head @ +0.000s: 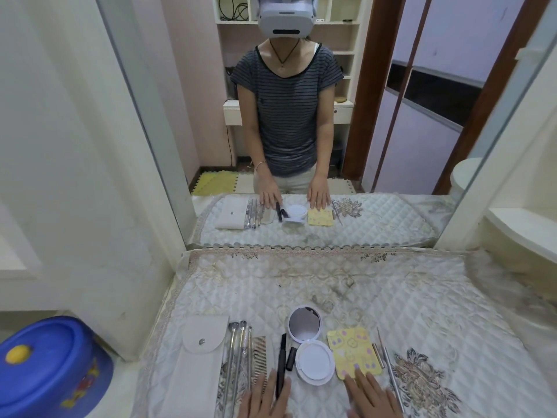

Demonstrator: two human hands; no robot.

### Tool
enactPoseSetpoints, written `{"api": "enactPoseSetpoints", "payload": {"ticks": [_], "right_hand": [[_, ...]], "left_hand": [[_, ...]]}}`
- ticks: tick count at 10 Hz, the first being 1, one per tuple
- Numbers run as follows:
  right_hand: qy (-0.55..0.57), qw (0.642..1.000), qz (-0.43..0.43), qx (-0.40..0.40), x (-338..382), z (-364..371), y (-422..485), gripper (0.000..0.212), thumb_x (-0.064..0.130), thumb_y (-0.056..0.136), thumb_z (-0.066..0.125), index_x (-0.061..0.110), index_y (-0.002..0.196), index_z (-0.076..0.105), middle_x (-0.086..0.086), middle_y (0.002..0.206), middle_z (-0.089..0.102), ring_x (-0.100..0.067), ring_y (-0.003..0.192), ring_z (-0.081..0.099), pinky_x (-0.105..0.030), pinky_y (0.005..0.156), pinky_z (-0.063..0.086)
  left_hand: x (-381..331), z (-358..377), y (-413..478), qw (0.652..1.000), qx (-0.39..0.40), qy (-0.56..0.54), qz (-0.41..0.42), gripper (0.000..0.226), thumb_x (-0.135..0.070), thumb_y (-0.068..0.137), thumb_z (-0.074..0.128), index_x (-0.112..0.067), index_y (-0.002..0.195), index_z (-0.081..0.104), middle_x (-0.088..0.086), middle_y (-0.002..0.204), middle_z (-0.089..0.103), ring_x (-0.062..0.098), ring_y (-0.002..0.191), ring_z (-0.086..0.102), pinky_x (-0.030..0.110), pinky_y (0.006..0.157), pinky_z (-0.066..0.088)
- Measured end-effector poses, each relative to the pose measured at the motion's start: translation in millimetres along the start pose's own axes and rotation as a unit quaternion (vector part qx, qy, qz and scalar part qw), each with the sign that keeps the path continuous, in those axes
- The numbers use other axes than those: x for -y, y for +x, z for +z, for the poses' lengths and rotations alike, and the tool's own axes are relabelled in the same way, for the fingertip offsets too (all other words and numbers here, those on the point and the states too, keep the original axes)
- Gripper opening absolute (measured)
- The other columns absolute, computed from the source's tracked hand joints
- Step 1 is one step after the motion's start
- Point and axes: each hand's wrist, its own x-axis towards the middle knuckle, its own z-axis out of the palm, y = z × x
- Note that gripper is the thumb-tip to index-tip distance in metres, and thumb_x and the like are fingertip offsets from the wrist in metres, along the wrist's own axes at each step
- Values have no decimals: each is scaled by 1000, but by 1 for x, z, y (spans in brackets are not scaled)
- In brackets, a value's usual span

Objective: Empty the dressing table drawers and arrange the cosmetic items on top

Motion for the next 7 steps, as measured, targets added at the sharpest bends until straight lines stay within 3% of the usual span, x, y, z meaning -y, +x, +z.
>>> {"api": "enactPoseSetpoints", "payload": {"ticks": [1,2,3,4,5,6,7], "right_hand": [[17,1000,19,-9,0,6,0,43,54,85,7,47,111,39,34,148,-17,11,137,-14,-33,89,25],[9,1000,16,-16,-4,10,-3,45,55,84,6,46,111,41,33,148,-17,11,137,-16,-33,87,29],[16,1000,5,-6,0,5,4,45,60,86,-2,46,115,29,35,148,-13,12,137,-13,-30,105,21],[58,998,24,28,0,-1,2,47,61,86,-8,44,114,26,38,148,4,10,138,1,-37,74,31],[8,1000,1,20,-5,0,0,42,56,86,1,41,117,26,36,148,8,1,141,6,-34,74,29],[22,999,-17,16,-4,7,-1,43,56,88,-1,45,122,23,29,151,-15,3,137,16,-33,74,32],[-6,997,-50,-61,-12,6,9,44,53,89,6,49,132,15,24,153,-13,0,134,21,-29,65,54]], "left_hand": [[0,0,2,1000,-14,-7,26,32,-36,88,26,-35,102,55,-4,138,49,18,119,51,33,109,25],[-6,-7,2,999,-21,12,44,33,-35,91,25,-32,103,55,-2,157,16,15,114,50,33,114,17],[-4,-11,-2,999,16,7,28,44,-41,90,16,-27,118,47,-5,157,13,14,130,39,30,110,18],[-2,-15,-5,997,-9,75,17,44,-37,88,16,-29,114,50,-14,127,60,12,145,10,28,116,7],[3,-18,0,992,-12,128,1,38,-29,88,20,-30,103,54,-18,91,74,14,145,10,31,116,8],[4,-15,-2,993,82,83,14,42,-32,84,20,-29,108,54,-15,106,71,15,145,10,32,116,10],[2,-14,6,996,-1,64,57,45,-40,84,21,-30,120,48,-6,155,23,15,145,10,30,116,9]]}}
